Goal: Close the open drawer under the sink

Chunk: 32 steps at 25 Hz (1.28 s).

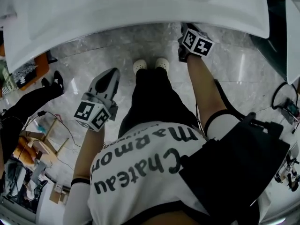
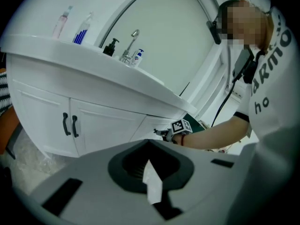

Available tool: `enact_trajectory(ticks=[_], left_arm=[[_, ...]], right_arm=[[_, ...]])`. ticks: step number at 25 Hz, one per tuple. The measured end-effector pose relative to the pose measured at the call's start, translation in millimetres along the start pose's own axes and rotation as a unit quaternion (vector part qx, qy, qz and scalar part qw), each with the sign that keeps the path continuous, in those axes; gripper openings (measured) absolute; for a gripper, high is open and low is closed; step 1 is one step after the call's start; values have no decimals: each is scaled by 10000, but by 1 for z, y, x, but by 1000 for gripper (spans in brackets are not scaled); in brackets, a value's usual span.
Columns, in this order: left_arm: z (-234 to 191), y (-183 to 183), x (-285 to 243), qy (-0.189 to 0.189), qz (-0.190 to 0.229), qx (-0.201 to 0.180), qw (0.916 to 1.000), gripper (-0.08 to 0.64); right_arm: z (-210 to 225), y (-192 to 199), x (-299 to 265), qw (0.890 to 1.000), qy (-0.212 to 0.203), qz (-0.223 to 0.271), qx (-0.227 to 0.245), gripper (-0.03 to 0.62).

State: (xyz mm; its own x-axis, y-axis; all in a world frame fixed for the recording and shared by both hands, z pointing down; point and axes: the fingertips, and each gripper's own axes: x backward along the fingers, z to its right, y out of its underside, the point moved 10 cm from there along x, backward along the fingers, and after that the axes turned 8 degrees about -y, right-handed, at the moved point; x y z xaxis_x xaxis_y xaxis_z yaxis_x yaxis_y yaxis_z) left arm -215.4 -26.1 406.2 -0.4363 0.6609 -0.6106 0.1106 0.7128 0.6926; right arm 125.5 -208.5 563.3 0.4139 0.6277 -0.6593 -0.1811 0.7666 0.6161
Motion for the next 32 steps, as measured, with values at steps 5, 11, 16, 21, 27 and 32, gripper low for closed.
enact_trajectory(ticks=[5,11,16,21,27,32], left_arm=[[-1,-6,-1,-70,72,78,9999,8],[8,-11,-1,-31,130,68,9999,8],[10,-19,3,19,195,-8,9998,8],[18,-29,4,177,269,-97,9994,8],[36,-59,-12,502,333,-252,9979,8],[65,-92,-22,1003,368,-514,9929,8]], right_arm=[[2,-1,0,9999,-41,39,-89,35],[4,-3,1,9997,-160,-27,-162,35],[0,-8,9,9998,-101,6,-166,35],[-10,-3,53,9998,-162,-60,-80,35],[-49,-11,134,9984,-544,90,131,20],[-89,-42,193,9931,-969,644,159,14]])
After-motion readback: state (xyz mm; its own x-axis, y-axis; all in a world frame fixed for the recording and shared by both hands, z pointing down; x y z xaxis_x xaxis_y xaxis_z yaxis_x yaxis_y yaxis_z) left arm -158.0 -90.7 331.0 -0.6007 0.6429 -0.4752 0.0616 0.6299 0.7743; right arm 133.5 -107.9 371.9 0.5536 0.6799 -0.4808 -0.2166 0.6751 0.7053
